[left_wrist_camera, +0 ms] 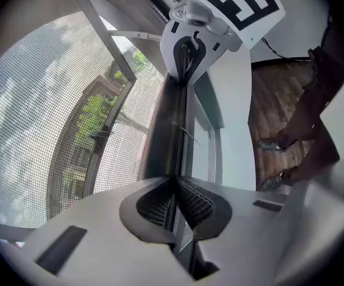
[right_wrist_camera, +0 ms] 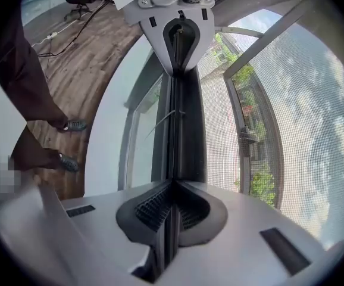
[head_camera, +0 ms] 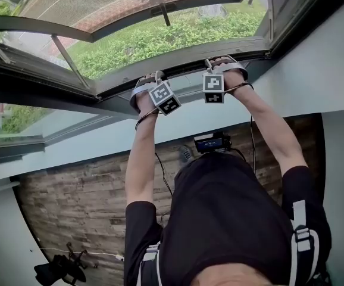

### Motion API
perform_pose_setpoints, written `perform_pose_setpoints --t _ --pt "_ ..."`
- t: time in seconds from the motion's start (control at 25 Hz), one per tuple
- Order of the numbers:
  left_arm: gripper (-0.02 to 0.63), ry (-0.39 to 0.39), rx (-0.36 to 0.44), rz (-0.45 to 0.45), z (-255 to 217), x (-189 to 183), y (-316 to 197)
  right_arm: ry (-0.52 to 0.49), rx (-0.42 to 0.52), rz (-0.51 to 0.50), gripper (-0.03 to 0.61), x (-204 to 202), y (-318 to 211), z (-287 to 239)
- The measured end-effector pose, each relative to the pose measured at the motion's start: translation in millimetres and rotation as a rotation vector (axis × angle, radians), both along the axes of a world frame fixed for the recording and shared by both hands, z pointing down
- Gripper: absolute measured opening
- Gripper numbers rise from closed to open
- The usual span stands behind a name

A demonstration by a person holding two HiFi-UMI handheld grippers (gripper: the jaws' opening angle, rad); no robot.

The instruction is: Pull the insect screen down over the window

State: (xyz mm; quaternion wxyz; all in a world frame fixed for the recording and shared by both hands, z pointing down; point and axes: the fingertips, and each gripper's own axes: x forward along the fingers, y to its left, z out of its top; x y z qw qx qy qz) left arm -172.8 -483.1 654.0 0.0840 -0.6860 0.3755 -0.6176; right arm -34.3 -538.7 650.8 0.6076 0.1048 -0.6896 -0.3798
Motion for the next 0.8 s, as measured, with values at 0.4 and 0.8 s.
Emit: perform_pose_setpoints --t 0.4,0.8 --pt "0.025 -0.005 0.036 -0.023 13.9 -1.9 -4.8 0.003 -0.016 0.022 0.017 -0.6 -2.9 12.7" --pt "0.025 -0.008 0.054 -0.008 -0.3 0.5 -2.3 -0.005 -0.015 0.000 0.017 0.6 0.1 -1.3"
